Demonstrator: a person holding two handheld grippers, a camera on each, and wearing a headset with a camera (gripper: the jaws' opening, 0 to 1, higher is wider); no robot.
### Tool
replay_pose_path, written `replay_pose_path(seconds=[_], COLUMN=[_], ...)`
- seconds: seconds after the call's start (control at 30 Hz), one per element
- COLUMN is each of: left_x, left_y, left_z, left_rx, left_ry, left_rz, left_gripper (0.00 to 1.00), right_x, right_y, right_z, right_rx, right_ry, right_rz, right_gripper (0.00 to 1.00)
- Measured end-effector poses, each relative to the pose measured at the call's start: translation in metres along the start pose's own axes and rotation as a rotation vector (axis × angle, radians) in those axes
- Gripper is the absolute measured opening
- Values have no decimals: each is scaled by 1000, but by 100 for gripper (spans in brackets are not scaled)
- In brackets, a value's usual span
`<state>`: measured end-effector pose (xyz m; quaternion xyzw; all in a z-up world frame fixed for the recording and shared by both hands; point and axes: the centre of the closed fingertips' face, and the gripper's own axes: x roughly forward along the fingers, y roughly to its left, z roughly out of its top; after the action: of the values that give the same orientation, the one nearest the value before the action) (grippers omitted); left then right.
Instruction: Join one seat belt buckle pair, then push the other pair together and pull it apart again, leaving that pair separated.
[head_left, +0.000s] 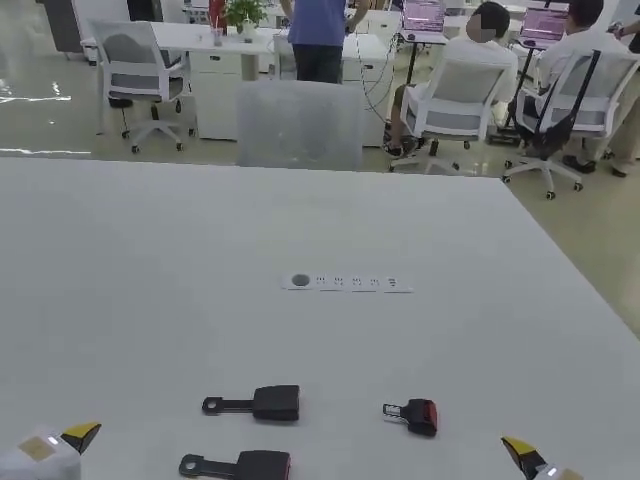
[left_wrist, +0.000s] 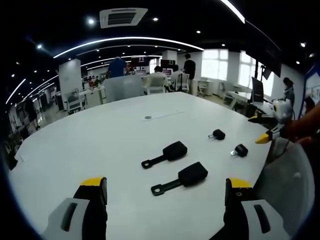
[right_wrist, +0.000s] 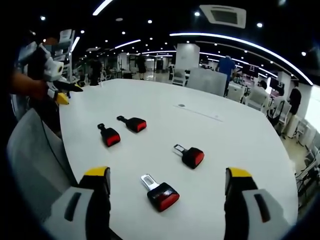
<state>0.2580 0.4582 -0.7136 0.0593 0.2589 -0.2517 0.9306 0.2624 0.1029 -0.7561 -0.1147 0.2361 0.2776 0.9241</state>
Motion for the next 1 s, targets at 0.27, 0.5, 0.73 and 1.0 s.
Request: replay_pose_path(seconds=[0.27, 0.5, 0.73, 1.0], left_x=[3, 5, 8, 11], left_y=[-1, -1, 1, 1], left_z=[0, -1, -4, -2], left_rx=[13, 11, 6, 6], left_ry=[6, 9, 12, 12], left_rz=[-5, -5, -4, -5], left_gripper=[100, 100, 100, 100], right_x=[1, 2, 5, 9], right_y=[0, -2, -4, -3], right_z=[-2, -3, -3, -3], right_rx=[8, 9, 7, 3], right_ry=[6, 12, 15, 21], right_rz=[2, 3, 7, 19], right_gripper=[97, 97, 97, 96])
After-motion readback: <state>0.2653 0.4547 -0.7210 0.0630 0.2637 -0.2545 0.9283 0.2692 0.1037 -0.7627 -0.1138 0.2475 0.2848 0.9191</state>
